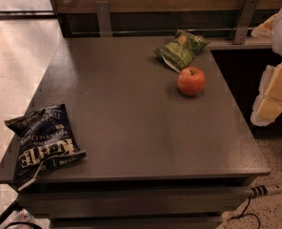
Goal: Move green jalapeno chip bag near blue chip bag
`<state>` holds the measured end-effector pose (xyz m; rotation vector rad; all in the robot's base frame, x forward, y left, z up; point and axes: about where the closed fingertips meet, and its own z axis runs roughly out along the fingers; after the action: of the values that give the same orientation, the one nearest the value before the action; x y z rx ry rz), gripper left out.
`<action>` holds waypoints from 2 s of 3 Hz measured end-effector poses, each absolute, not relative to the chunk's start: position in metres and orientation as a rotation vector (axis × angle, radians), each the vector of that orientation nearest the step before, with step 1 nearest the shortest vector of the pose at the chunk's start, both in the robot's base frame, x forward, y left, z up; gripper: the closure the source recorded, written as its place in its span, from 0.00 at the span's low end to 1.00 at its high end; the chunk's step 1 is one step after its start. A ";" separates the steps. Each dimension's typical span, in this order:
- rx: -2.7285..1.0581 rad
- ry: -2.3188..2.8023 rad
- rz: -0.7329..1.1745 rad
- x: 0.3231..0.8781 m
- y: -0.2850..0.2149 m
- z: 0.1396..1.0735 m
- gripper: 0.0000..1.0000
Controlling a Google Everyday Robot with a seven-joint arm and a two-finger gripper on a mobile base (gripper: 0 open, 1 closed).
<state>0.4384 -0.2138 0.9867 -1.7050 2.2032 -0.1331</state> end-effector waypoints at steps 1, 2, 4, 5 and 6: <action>-1.705 2.203 -0.133 0.439 -0.214 0.987 0.00; -1.685 2.191 -0.146 0.466 -0.212 0.993 0.00; -1.525 2.195 -0.131 0.557 -0.208 0.990 0.00; -1.443 2.187 -0.073 0.595 -0.202 0.979 0.00; -1.388 2.172 -0.012 0.620 -0.196 0.968 0.00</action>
Offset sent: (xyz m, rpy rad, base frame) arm 0.0752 0.0018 0.0123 0.0165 -0.0425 -0.0186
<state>0.6202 -0.1959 0.9678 -1.3882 2.1717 -0.0118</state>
